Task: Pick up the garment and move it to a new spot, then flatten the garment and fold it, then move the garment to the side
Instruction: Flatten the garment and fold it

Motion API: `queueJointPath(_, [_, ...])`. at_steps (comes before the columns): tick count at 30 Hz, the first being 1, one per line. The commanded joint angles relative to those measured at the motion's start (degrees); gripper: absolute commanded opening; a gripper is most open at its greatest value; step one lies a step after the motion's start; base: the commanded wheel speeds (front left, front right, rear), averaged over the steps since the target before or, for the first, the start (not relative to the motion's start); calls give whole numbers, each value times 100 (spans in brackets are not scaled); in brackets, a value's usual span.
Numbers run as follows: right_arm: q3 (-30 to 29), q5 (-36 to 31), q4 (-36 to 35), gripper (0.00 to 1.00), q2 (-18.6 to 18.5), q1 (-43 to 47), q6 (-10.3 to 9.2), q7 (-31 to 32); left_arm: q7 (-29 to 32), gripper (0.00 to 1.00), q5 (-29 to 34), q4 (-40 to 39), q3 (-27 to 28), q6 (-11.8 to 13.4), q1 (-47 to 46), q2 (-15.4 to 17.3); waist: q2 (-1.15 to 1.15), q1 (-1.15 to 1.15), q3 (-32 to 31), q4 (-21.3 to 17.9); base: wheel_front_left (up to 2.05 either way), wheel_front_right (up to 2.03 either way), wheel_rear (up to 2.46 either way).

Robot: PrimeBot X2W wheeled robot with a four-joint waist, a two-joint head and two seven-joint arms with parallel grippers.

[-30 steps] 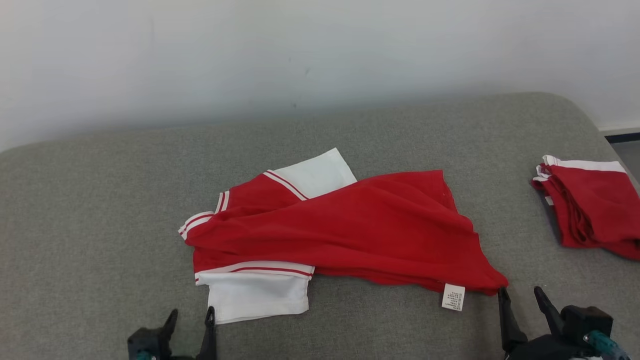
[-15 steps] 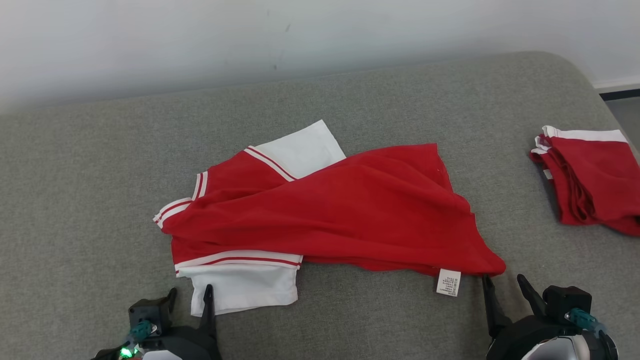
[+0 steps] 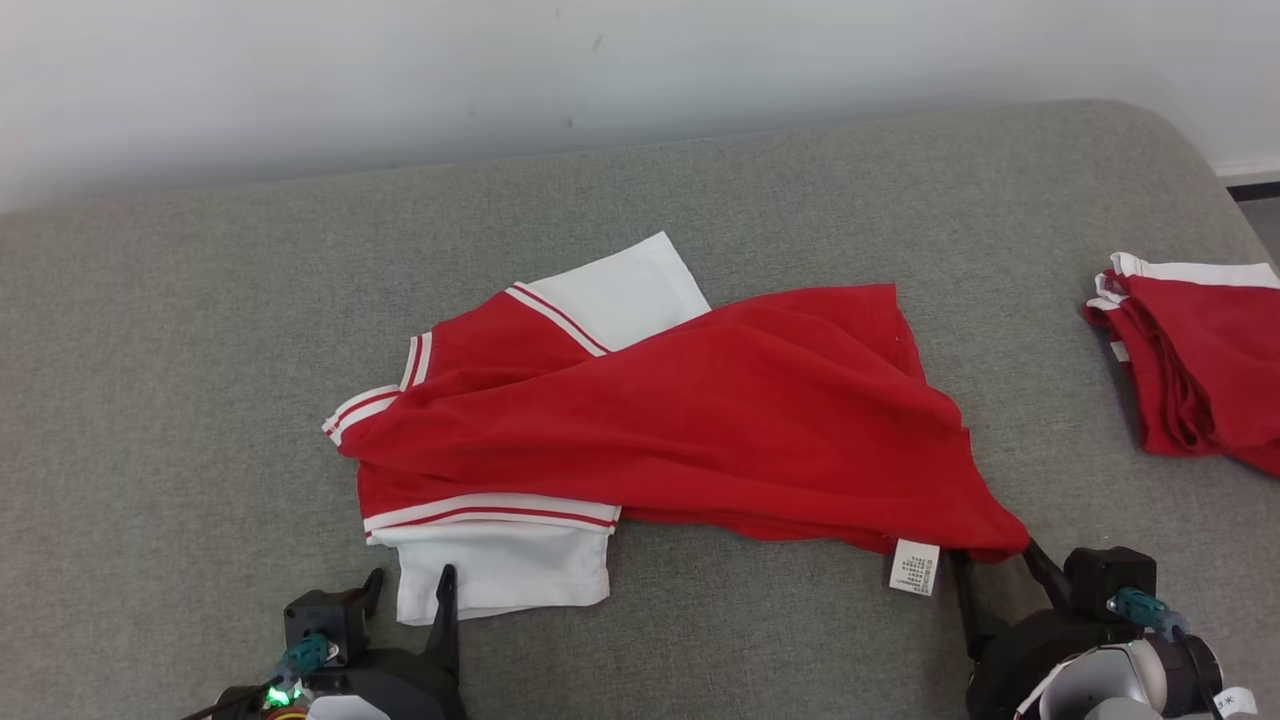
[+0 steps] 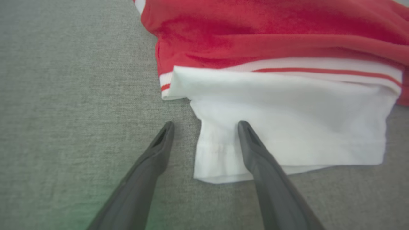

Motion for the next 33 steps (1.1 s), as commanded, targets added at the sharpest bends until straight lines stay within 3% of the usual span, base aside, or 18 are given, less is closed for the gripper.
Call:
queueJointPath(1, [56,53,46,100,-69,-54,-14,-36,130,98,-47,113,-167,-79,237,-137,0,0,4,3,0,0,0])
queueJointPath(3, [86,68,71,100,-94,-69,-14,-56,117,95,-56,98,-180,-82,237,-137,0,0,4,4,0,0,0])
queueJointPath(4, [119,85,90,89,-115,-82,-14,-77,101,84,-52,82,-196,-85,239,-136,0,0,4,5,0,0,0])
queueJointPath(5, [148,109,100,47,-125,-85,-14,-87,86,60,-49,69,-207,-87,239,-136,0,0,1,5,0,0,0])
queueJointPath(6, [166,117,110,22,-138,-79,-14,-94,74,23,-57,59,-215,-90,243,-132,0,0,-3,5,0,0,0])
queueJointPath(7, [179,130,116,5,-153,-68,-14,-111,65,5,-68,44,-223,-98,245,-127,0,0,-7,5,0,0,0])
queueJointPath(8, [188,159,118,0,-167,-57,-14,-129,48,0,-80,31,-230,-101,239,-119,0,0,-13,5,0,0,0])
queueJointPath(17, [384,446,-213,0,-268,94,-14,-380,-501,0,-316,-467,-41,-95,312,-57,0,0,-169,-2,0,0,0])
queueJointPath(25, [563,878,-1132,0,-498,240,-14,-239,-974,0,-1106,-1811,337,-237,418,-58,0,0,-333,42,0,0,0])
queueJointPath(28, [627,1088,-1568,0,-559,248,-14,-46,-794,0,-1398,-2439,431,-268,336,31,0,0,-409,57,0,0,0])
queueJointPath(33, [714,2037,-2268,0,-481,38,-14,422,-260,0,-1913,-3262,567,-302,8,256,0,0,-518,27,0,0,0])
